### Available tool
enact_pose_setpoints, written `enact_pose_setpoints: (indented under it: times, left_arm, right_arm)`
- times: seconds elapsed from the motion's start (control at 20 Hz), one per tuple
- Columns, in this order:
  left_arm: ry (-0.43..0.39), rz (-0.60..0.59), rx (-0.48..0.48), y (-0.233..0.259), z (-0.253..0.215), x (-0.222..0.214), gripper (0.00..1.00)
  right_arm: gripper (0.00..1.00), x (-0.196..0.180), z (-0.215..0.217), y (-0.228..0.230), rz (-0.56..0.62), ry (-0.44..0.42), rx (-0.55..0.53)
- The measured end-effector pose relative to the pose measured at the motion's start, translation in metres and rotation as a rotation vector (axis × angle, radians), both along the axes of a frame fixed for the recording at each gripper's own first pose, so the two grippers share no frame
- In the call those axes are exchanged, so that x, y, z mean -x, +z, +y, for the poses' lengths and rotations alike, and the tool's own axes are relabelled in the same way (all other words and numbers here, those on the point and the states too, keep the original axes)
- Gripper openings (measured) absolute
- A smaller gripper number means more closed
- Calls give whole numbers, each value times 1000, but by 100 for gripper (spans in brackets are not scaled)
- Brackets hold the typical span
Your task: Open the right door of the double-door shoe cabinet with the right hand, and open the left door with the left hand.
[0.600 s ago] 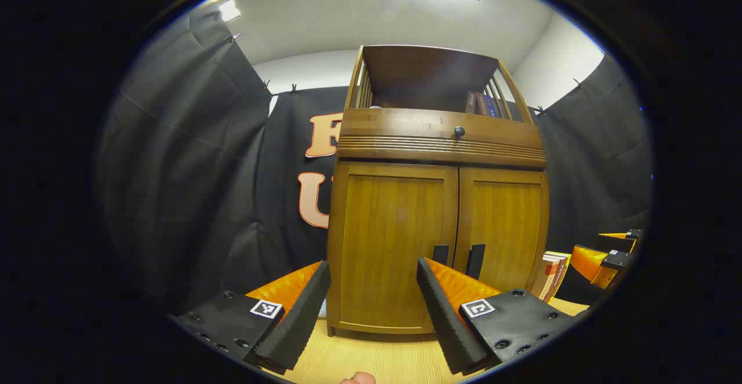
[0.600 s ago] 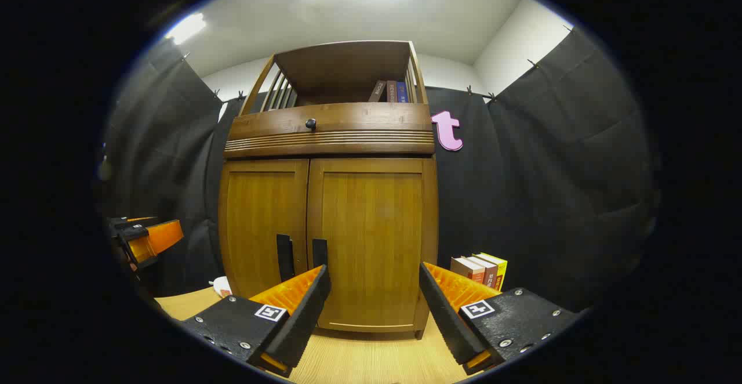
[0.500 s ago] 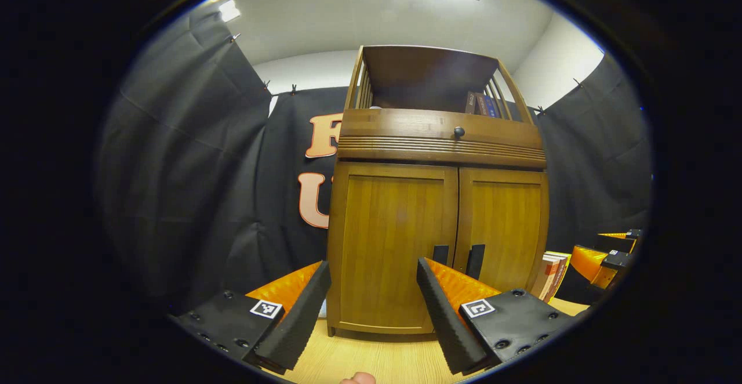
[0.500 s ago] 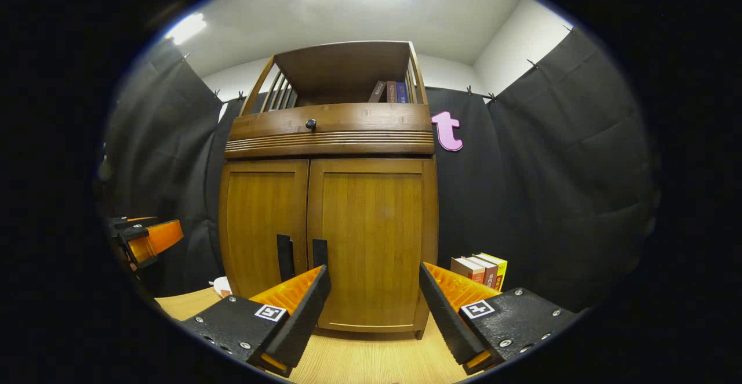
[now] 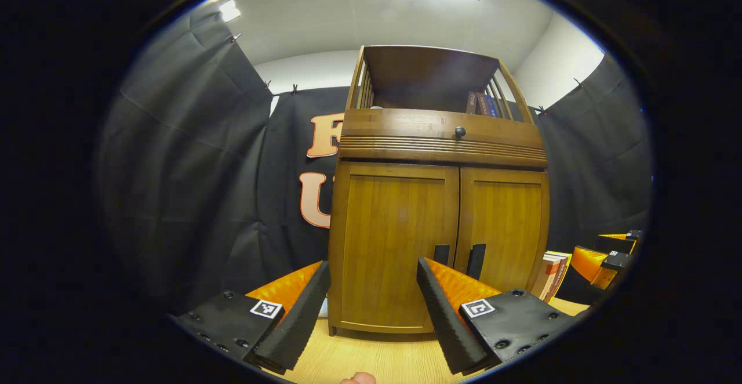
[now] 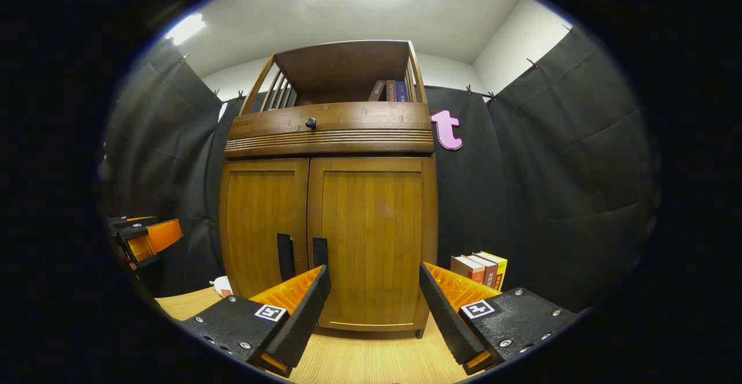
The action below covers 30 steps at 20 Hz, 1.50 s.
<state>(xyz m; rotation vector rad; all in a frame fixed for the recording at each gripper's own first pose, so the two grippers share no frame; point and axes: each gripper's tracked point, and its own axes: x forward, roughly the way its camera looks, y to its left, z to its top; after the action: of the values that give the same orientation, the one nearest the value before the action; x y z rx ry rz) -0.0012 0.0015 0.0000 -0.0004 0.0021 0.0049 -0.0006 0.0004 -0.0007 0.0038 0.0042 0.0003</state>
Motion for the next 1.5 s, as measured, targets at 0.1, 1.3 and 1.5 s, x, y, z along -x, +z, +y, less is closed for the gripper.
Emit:
enact_pose_setpoints:
  times: [0.1,1.3,1.5]
  left_arm:
    - [1,0,0,0,0,1,97]
    - [20,-4,5,4,11,10,97]
    - [28,1,16,3,12,12,97]
  right_arm:
    - [94,1,0,0,-1,2,1]
    - [94,-86,53,20,-49,142,62]
    - [97,-118,67,-8,15,168,8]
